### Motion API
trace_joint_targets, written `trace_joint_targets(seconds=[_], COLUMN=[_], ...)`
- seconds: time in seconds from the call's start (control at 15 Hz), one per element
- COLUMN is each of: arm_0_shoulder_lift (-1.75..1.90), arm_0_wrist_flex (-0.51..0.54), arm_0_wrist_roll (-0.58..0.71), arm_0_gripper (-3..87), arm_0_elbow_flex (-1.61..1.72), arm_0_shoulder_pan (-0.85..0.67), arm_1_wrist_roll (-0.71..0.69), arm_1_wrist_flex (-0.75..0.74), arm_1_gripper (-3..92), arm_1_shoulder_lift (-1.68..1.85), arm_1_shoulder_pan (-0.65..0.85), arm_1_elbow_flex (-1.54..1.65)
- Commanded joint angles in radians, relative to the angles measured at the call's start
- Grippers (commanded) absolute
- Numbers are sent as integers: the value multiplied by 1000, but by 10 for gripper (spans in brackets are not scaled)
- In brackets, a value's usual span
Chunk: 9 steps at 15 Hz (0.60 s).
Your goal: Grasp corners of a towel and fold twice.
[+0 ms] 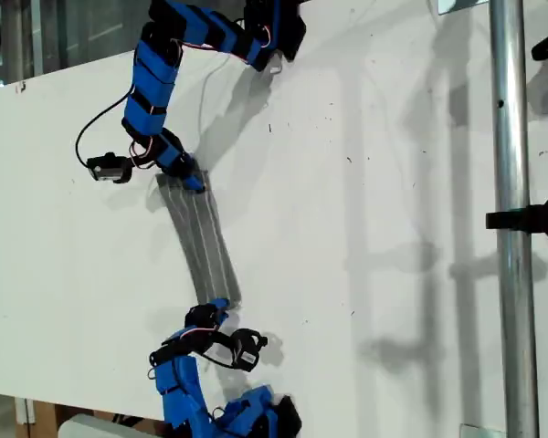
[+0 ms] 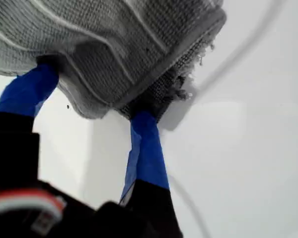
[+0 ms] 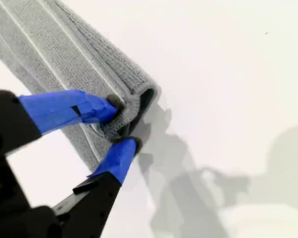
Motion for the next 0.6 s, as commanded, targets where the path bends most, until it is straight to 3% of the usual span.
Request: trace_joint_targets(seconds=[0.0,0.33,0.47,0.53], arm_0_shoulder_lift=[291,821,1017,1167], arm_0_wrist_flex=[15,29,-29,-40], arm_0_wrist_roll=[-14,-120,-190,-230], arm_0_gripper=[189,151,144,81], arm_0_elbow_flex=[75,331,500,589], arm_0_shoulder_pan=[31,216,318,359], arm_1_wrist_roll=[11,20,40,57], arm_1_wrist_flex=[98,160,66,29], arm_1_gripper=[375,370,383,398], arm_1_shoulder_lift=[172,440,549,614], arm_1_shoulder_pan=[37,207,288,339], arm_1_elbow_flex=[-11,195,364,451])
